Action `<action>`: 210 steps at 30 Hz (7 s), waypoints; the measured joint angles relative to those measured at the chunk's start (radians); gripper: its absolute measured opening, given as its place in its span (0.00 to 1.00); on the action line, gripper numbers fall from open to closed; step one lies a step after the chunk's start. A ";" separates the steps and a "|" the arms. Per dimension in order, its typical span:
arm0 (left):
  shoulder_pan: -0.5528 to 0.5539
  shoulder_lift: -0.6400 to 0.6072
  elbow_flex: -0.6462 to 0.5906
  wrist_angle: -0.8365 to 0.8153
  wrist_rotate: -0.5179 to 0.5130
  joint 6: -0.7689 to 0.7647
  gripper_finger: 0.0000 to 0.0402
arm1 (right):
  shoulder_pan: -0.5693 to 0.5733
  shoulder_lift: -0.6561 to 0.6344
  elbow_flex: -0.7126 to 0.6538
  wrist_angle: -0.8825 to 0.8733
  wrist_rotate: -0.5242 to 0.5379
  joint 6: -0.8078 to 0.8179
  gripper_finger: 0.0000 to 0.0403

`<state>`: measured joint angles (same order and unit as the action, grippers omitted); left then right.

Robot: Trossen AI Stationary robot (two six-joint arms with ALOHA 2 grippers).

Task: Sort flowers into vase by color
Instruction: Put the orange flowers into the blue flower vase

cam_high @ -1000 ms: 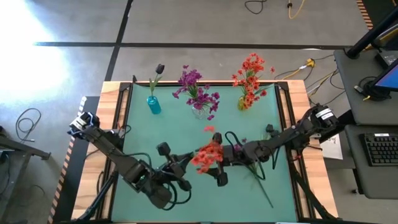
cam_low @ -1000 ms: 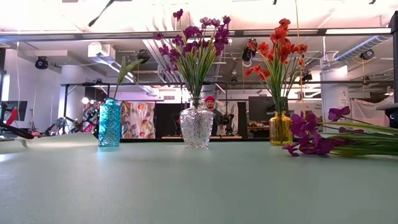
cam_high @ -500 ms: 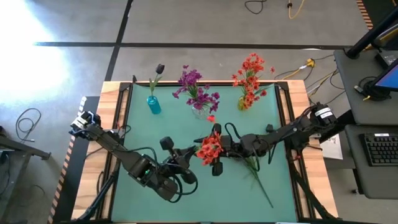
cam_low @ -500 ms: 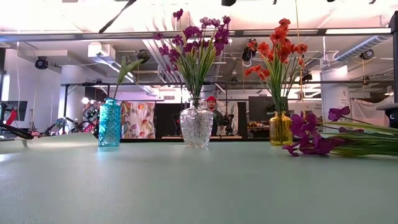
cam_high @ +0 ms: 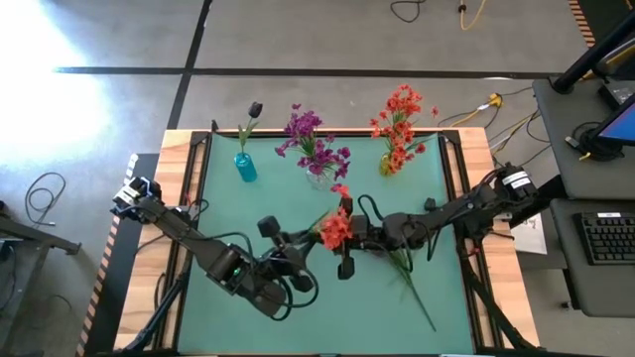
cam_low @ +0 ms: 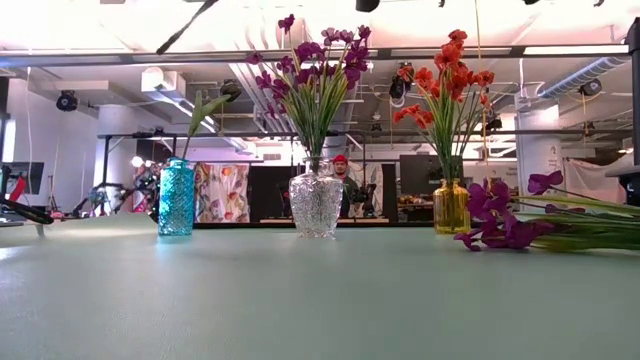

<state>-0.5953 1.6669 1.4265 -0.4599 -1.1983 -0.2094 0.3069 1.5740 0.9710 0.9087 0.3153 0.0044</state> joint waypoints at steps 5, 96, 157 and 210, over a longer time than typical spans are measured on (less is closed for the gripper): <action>0.002 0.000 0.000 -0.057 0.007 0.000 0.41 | 0.000 -0.052 0.000 -0.147 0.027 0.002 0.06; 0.027 -0.007 0.000 -0.918 0.005 -0.586 0.49 | -0.521 -0.444 0.177 -1.566 0.621 0.457 0.06; 0.030 -0.004 0.000 -0.935 0.003 -0.613 0.49 | -0.537 -0.428 0.056 -1.480 0.627 0.475 0.34; 0.086 -0.005 0.000 -0.980 -0.003 -0.646 0.49 | -0.532 -0.556 0.105 -1.558 0.462 0.454 0.86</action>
<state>-0.5091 1.6615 1.4261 -1.4397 -1.2014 -0.8555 -0.2249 1.0182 1.0756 -0.6491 0.7769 0.4584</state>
